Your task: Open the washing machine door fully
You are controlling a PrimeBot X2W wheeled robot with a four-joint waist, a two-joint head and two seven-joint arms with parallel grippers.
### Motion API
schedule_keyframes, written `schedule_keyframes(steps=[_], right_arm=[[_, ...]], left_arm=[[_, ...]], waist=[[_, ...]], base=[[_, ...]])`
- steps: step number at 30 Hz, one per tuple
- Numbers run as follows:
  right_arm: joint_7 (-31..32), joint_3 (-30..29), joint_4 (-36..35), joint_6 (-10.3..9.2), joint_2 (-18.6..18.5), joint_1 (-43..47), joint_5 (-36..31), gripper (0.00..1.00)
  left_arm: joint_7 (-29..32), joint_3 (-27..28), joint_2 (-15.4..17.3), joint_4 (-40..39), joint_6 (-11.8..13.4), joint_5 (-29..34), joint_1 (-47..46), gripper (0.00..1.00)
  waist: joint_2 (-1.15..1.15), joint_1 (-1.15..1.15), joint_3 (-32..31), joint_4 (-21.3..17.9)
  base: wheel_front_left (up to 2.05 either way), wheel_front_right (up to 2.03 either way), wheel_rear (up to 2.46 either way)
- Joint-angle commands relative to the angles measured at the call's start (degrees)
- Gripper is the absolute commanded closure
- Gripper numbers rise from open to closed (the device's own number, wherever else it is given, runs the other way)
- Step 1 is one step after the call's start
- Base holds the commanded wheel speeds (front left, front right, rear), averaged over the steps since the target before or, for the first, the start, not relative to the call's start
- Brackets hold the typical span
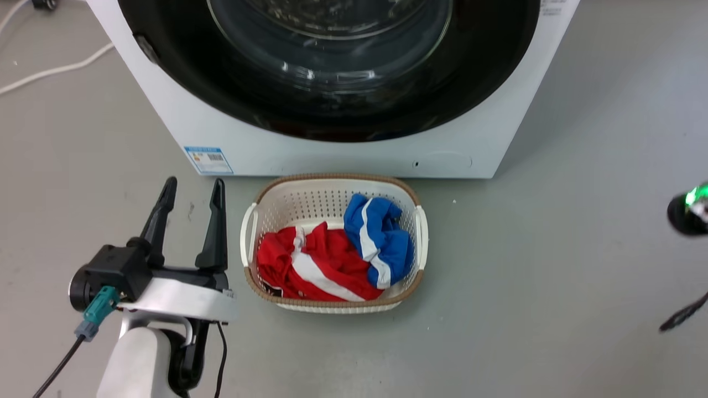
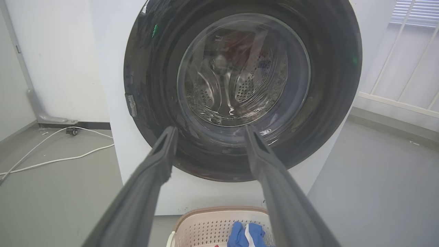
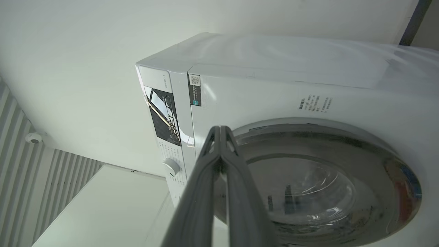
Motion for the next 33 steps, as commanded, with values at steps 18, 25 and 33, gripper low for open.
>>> schedule_keyframes(steps=[18, 25, 33], right_arm=[[16.71, 28.67, 29.12, 0.01, -19.06, -43.76, -4.48, 1.00], [22.01, 36.71, 38.32, 0.01, -16.66, -56.86, -8.71, 1.00], [22.75, 40.74, 44.68, 0.01, -13.18, -63.46, -11.96, 1.00]], left_arm=[[-0.14, -1.19, -0.95, -6.91, 0.02, 1.06, -6.93, 0.00], [-0.14, -1.84, -1.02, -8.71, 0.02, 1.00, -9.23, 0.00], [-0.14, -2.06, -1.45, -9.23, 0.02, 0.99, -10.08, 0.00]], waist=[[0.00, -0.01, 14.04, 3.06], [0.00, -0.01, 17.60, 4.33], [0.00, -0.01, 19.59, 5.26]], base=[[0.00, 0.00, 0.00], [0.00, 0.00, 0.00], [0.00, 0.00, 0.00]])
